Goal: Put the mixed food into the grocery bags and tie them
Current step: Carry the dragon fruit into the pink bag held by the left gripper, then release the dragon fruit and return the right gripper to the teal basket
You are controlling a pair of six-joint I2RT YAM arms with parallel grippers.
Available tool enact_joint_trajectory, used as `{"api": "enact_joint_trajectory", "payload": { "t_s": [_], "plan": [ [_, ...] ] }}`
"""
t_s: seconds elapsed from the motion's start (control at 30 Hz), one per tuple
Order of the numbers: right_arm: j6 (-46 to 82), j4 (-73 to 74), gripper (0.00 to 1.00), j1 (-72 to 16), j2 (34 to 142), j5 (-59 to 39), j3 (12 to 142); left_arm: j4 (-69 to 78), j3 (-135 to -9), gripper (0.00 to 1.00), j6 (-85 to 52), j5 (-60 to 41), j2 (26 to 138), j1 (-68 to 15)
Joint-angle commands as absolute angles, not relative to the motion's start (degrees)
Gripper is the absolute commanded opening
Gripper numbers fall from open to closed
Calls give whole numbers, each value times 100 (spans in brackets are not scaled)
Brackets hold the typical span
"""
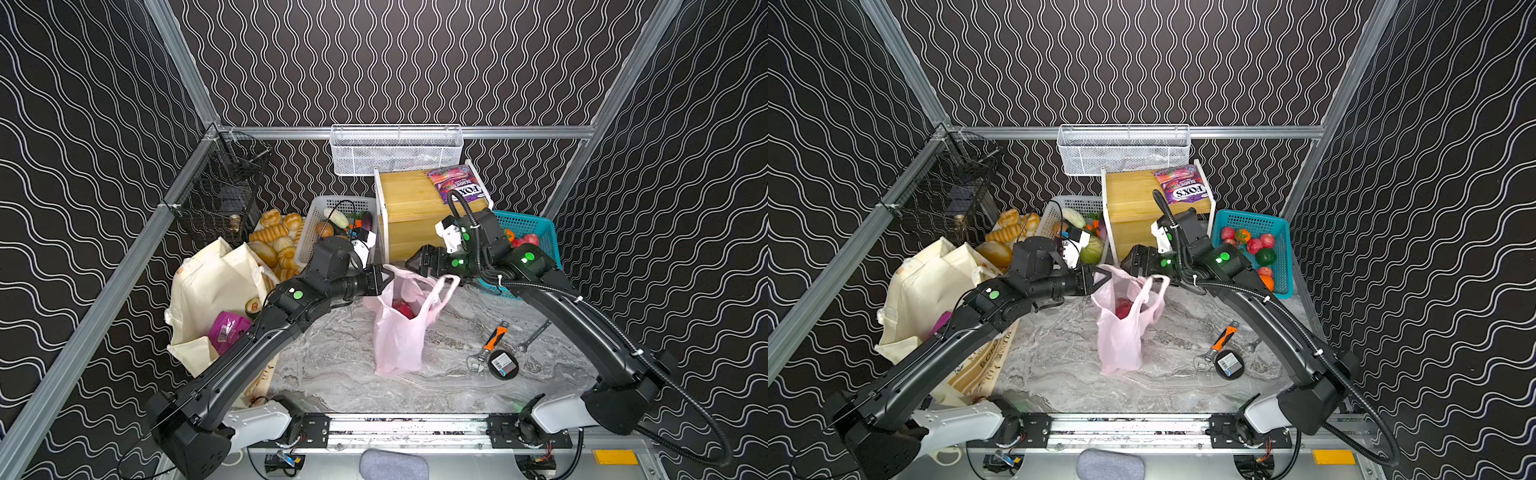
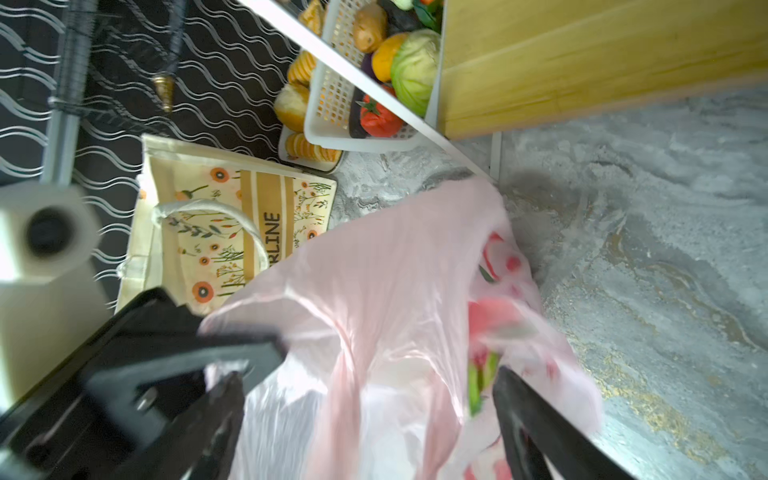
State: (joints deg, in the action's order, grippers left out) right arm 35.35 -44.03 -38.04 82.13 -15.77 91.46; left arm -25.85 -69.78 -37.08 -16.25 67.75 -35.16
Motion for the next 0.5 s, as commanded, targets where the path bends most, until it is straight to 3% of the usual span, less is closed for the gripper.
{"api": "enact_joint_trajectory", "payload": {
  "t_s": [0.0, 0.47],
  "plan": [
    [3062, -4027, 95, -3799, 7937, -1570, 8919, -2770, -6970, 0, -3553, -1233, 6729, -3505],
    [2925, -3756, 96, -3643, 6489, 304, 6942, -3175, -6627, 0, -3375, -680, 6719, -3381]
  ]
}}
